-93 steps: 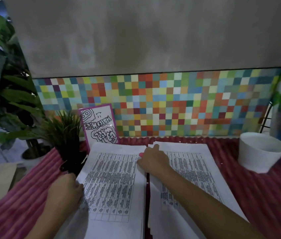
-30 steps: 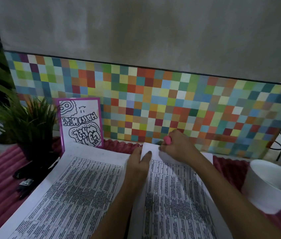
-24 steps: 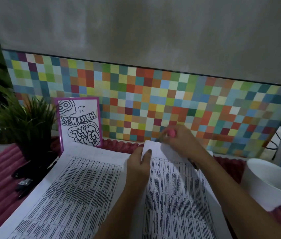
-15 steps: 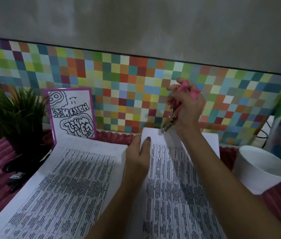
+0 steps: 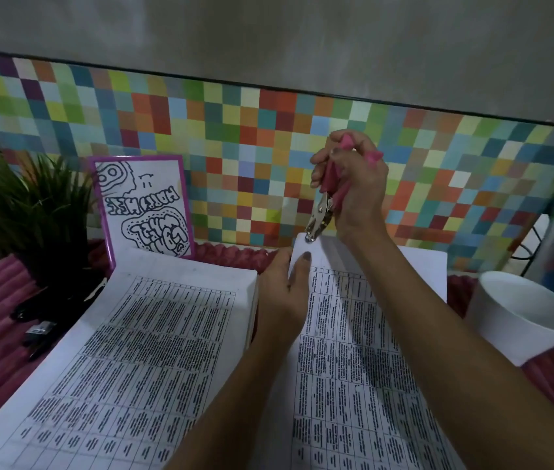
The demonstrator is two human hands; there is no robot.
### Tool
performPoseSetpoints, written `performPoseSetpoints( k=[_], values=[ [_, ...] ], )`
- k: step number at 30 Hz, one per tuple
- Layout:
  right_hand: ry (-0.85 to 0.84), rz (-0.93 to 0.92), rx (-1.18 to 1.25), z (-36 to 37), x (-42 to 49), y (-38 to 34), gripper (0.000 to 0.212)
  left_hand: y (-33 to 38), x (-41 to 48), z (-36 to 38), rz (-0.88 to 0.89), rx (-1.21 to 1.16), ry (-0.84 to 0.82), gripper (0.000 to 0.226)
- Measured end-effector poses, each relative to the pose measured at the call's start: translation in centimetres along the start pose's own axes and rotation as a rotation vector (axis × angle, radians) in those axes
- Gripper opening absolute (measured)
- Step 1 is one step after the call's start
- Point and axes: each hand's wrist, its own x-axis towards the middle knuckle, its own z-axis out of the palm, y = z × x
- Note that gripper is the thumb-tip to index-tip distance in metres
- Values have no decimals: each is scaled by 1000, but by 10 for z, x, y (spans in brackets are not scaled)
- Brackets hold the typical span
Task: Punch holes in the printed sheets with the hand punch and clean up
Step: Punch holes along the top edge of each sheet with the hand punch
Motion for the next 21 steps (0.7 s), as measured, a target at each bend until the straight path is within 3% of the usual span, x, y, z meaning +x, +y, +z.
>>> performPoseSetpoints(
  k=[6, 21],
  values=[
    [-31, 42, -28, 2, -4, 7, 11, 4, 0, -1, -4, 33, 5, 29],
    [87, 29, -32, 7, -5, 12, 17, 3, 0, -1, -73, -40, 19, 24]
  ],
)
